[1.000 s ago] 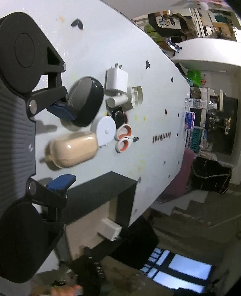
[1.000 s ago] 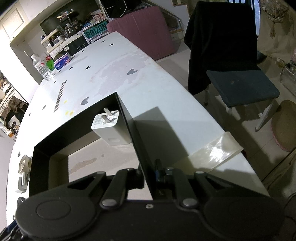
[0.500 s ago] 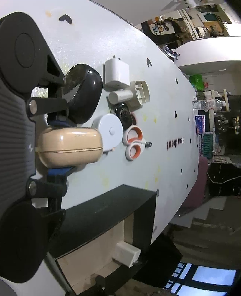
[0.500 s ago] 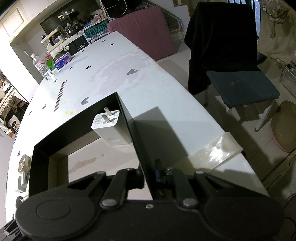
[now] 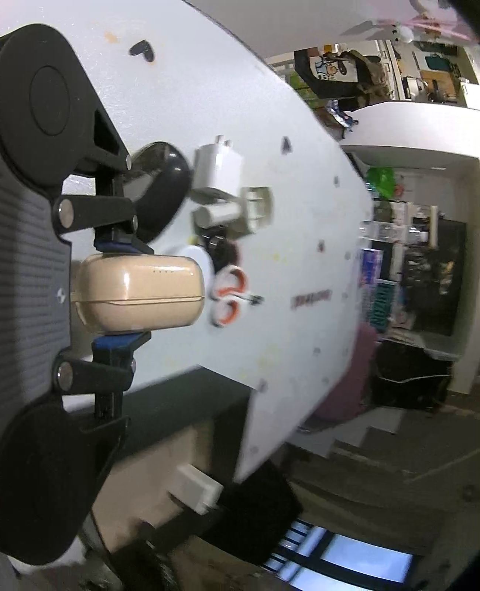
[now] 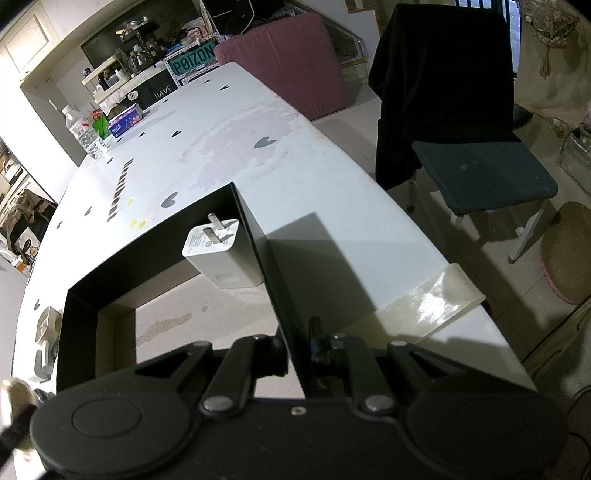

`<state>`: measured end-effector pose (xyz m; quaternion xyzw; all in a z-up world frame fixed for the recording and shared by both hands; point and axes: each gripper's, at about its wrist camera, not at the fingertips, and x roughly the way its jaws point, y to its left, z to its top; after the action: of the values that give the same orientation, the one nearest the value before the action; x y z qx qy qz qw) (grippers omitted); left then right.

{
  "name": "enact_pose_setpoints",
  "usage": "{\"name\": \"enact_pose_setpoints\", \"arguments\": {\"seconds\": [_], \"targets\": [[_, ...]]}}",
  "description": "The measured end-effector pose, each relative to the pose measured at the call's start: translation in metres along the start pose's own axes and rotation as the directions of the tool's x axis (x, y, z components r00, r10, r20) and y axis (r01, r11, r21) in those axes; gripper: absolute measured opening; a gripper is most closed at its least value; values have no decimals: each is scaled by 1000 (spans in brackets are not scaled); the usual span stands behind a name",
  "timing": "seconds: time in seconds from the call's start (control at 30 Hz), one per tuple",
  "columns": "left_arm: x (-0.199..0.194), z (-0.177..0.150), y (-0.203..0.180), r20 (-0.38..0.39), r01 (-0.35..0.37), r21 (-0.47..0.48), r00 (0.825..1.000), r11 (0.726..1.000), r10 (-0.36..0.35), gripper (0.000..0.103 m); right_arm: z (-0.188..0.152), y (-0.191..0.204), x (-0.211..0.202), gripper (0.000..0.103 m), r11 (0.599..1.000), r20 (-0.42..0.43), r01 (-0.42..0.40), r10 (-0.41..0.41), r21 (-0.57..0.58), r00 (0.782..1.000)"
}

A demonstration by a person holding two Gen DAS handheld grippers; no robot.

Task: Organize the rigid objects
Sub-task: 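Carry the beige case with the left gripper into the box and release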

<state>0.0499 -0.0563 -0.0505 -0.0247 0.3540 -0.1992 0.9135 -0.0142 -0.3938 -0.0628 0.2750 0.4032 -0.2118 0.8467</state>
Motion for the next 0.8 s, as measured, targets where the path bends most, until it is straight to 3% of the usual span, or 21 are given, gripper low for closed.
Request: {"name": "enact_pose_setpoints", "arguments": {"seconds": [0.23, 0.5, 0.8], "targets": [[-17, 28, -34, 56, 95, -43, 994, 995, -93, 41, 0, 0, 0, 11, 1000, 0, 0, 0, -1, 1000], [34, 48, -108, -80, 179, -80, 979, 981, -185, 41, 0, 2, 0, 10, 1000, 2, 9, -9, -16, 1000], [98, 45, -150, -186, 122, -147, 971, 982, -148, 41, -1, 1, 0, 10, 1000, 3, 5, -5, -21, 1000]]}}
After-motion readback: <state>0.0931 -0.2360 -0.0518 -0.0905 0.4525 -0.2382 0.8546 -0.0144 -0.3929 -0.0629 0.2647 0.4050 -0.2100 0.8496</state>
